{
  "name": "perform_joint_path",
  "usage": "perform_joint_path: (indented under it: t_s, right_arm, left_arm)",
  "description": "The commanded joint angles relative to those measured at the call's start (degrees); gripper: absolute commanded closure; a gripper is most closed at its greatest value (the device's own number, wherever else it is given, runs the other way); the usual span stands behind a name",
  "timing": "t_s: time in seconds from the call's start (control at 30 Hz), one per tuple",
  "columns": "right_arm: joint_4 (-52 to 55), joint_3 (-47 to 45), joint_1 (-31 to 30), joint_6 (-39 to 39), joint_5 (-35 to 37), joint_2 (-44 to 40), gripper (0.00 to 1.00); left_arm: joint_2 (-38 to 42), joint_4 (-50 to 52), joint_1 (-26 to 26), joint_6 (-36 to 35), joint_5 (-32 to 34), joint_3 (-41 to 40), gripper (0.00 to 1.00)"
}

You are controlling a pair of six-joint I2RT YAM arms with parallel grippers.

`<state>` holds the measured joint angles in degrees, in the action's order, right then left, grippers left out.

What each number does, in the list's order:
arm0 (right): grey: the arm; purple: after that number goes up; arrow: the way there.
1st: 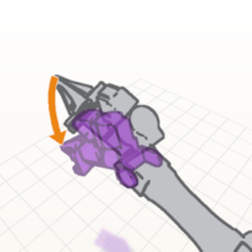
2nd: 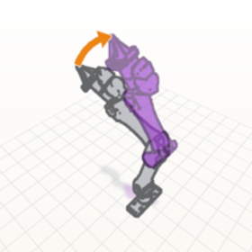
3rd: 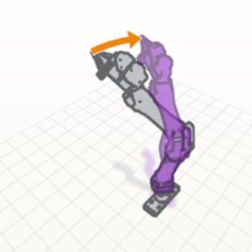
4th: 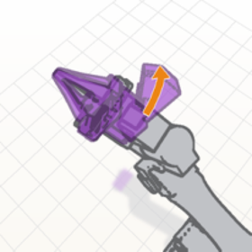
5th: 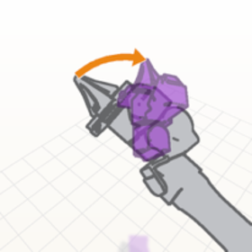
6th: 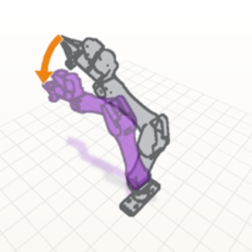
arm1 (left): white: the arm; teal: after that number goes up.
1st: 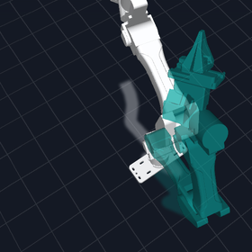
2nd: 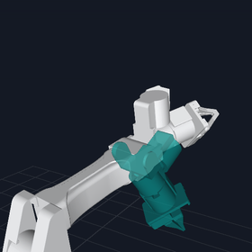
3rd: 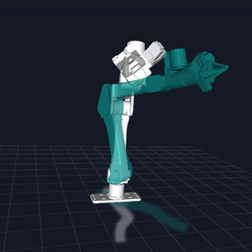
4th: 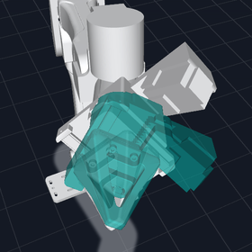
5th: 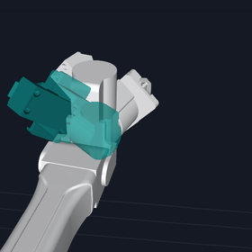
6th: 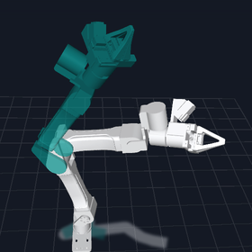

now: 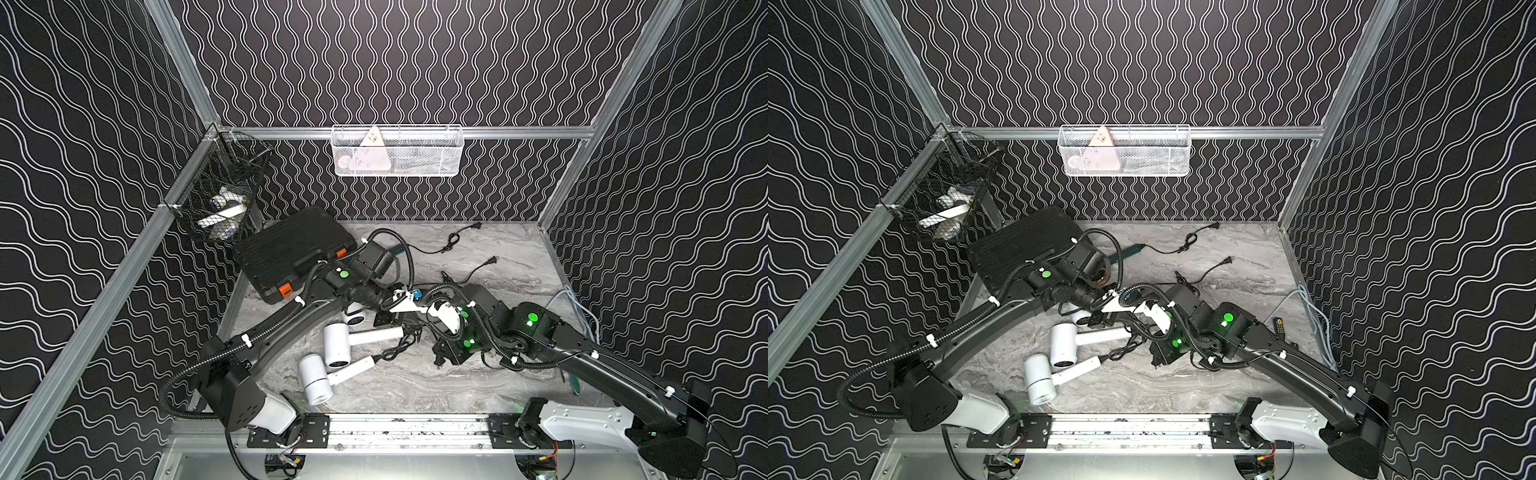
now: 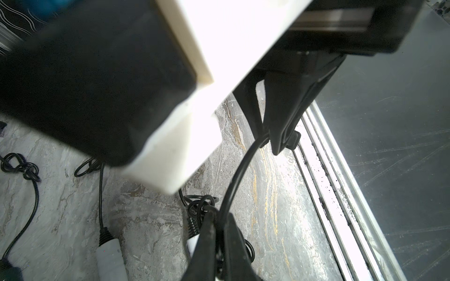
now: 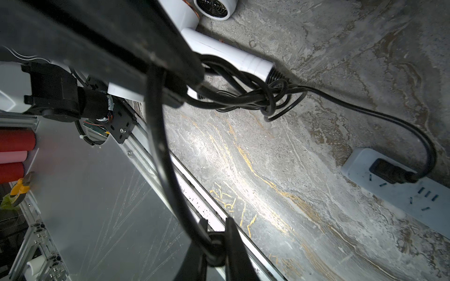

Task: Charge the blow dryers
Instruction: Pick up the plug from the center of the board.

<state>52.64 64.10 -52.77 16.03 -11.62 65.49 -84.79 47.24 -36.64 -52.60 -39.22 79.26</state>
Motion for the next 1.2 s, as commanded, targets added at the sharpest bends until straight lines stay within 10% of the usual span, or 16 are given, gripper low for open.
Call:
perform_joint_path:
  t_s: [0.0, 0.37, 0.57, 0.77, 1.17]
  right_arm:
    - [0.77, 0.17, -0.04, 0.4, 0.34, 0.06, 0.92]
    - [0.26, 0.42, 0.27, 2.87, 6.02, 2.3, 1.0]
    - [-3.98, 3.5, 8.21, 5.53, 8.96, 5.01, 1.0]
    - [-8.04, 7.98, 20.64, 3.38, 1.95, 11.95, 1.0]
    - [-8.69, 7.89, 32.91, 4.42, 6.98, 15.15, 1.0]
  left_arm:
    - [0.06, 0.39, 0.02, -1.37, -0.94, 0.62, 1.0]
    - [-0.95, -3.01, 0.06, 3.36, 3.41, 1.19, 1.0]
    - [-2.66, -9.82, 0.1, 15.4, 13.31, 3.53, 0.64]
    - [-3.33, -15.65, 0.39, 25.83, 24.85, 4.84, 0.49]
    - [2.04, -19.01, 0.54, 43.19, 27.77, -3.57, 0.5]
